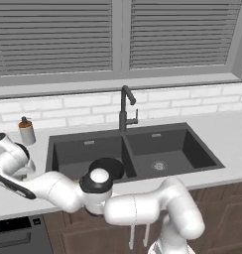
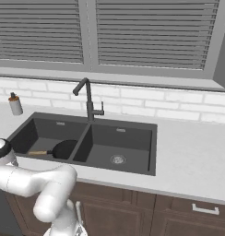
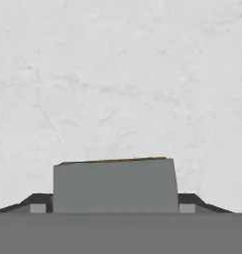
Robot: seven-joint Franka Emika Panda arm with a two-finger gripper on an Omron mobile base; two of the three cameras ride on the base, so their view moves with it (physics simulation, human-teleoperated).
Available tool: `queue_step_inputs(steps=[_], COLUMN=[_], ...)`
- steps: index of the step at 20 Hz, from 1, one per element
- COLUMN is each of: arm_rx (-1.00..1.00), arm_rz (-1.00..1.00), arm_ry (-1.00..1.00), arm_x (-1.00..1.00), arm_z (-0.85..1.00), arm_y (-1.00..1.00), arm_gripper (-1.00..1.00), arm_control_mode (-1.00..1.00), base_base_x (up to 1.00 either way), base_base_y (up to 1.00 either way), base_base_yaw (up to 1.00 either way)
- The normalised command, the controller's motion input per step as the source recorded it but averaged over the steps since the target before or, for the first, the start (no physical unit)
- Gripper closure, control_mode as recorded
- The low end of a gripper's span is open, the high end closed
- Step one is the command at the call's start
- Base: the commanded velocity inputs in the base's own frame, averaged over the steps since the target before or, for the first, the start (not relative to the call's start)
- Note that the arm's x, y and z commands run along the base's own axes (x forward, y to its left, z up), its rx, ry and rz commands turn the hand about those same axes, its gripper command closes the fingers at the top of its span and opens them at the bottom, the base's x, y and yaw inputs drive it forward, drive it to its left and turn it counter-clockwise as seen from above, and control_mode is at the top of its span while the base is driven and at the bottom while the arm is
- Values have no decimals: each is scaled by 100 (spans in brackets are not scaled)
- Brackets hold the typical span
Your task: Pick the pan and sponge and place them into the sink. Then turn on the water.
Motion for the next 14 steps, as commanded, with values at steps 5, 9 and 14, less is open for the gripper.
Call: queue_step_inputs(steps=[5, 9, 14], arm_rx=[13, 16, 23], arm_rz=[-19, -28, -27], arm_ry=[-1, -11, -16], arm_x=[-50, -39, -20], arm_z=[-100, -88, -32], arm_y=[-100, -100, -100], arm_gripper=[100, 100, 100], arm_control_mode=[-100, -100, -100], base_base_x=[0, 0, 0], base_base_y=[0, 0, 0], base_base_yaw=[0, 0, 0])
